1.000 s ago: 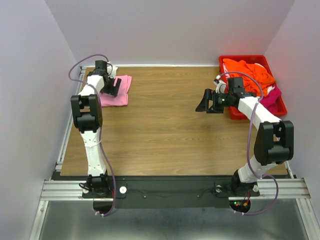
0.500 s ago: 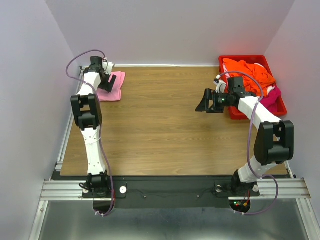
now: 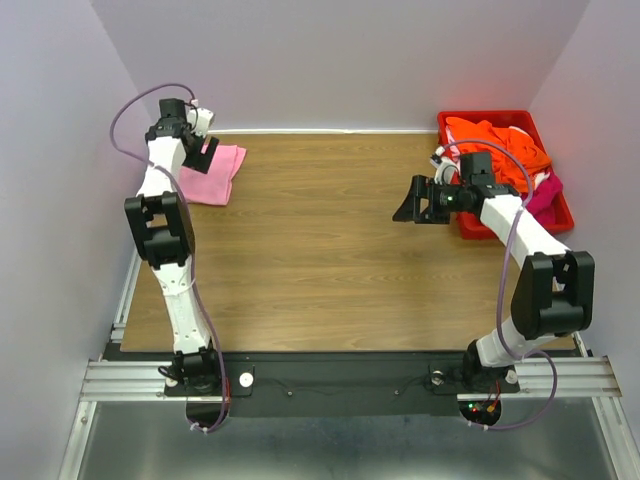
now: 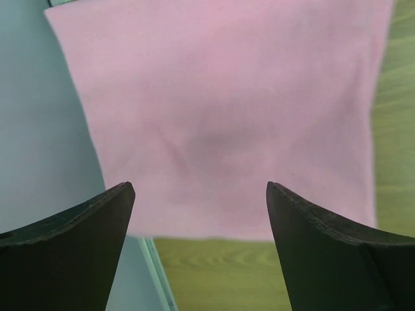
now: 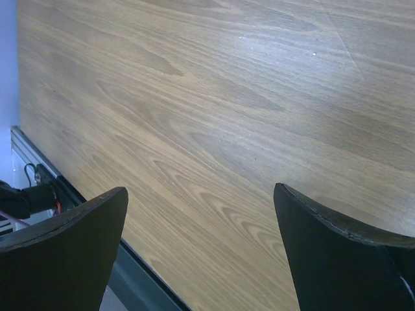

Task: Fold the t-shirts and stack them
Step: Neatly place the folded tshirt to the corner

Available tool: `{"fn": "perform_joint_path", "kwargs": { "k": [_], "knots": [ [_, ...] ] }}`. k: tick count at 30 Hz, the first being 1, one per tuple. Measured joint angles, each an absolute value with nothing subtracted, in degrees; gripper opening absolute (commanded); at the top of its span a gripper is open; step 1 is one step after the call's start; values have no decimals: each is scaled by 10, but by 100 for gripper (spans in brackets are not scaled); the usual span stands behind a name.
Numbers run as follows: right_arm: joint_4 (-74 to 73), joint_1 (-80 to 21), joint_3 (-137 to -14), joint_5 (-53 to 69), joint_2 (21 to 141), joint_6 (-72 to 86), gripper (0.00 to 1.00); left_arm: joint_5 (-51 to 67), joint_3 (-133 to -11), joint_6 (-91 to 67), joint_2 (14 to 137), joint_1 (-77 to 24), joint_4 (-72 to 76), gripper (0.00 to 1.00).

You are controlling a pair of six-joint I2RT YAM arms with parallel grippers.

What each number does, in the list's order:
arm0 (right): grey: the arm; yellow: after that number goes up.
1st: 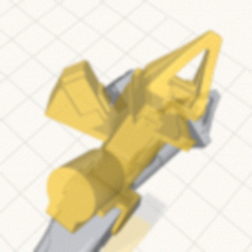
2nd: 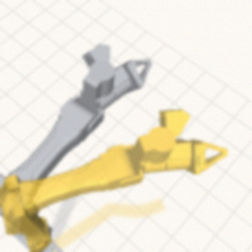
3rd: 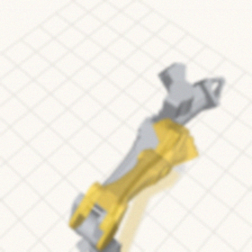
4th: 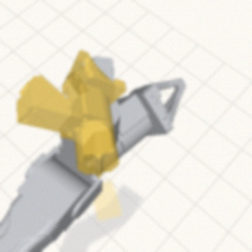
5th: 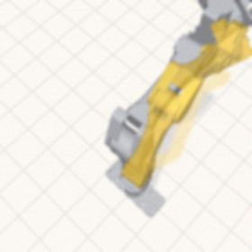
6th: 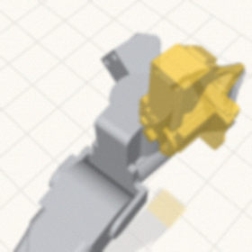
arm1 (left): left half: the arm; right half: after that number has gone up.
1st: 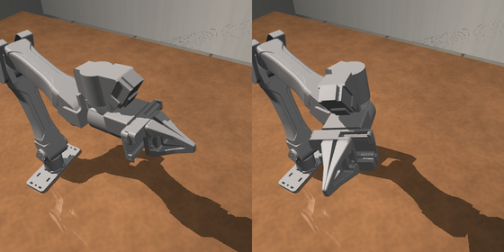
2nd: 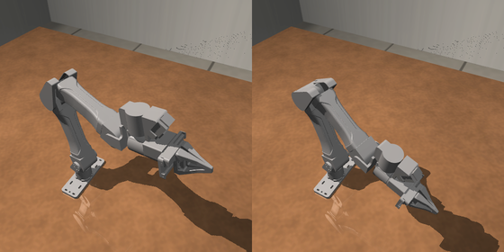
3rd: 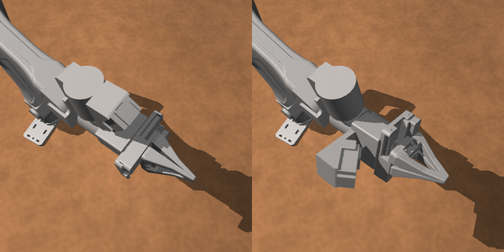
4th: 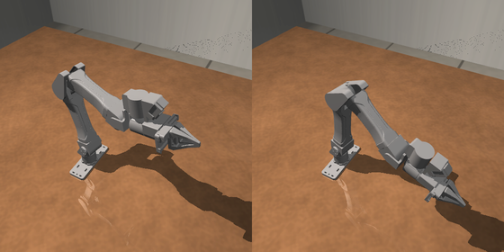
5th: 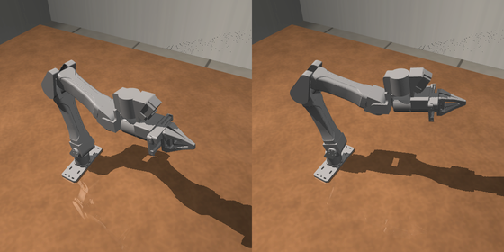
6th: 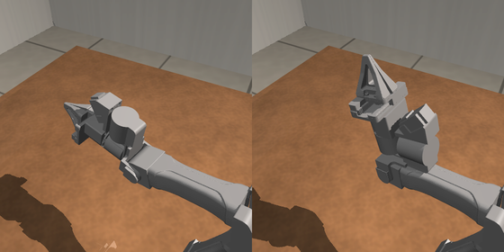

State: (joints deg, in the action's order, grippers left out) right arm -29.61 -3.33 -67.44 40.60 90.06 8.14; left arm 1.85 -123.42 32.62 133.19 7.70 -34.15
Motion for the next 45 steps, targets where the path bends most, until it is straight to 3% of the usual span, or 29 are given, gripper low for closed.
{"fn": "perform_joint_path", "kwargs": {
  "k": [10, 21, 33, 45],
  "knots": [
    [-296, -33, -675, 409, 876, 85, 100, 68, -1044, 265, 1092, 81, -346, 90],
    [-296, -33, -675, 409, 873, 86, 100, 91, -857, 255, 1069, 95, -325, 91],
    [-296, -33, -675, 409, 873, 85, 100, 112, -844, 228, 1160, 95, -247, 90],
    [-296, -33, -675, 409, 887, 83, 100, 132, -965, 200, 1253, 95, -224, 85]
  ]
}}
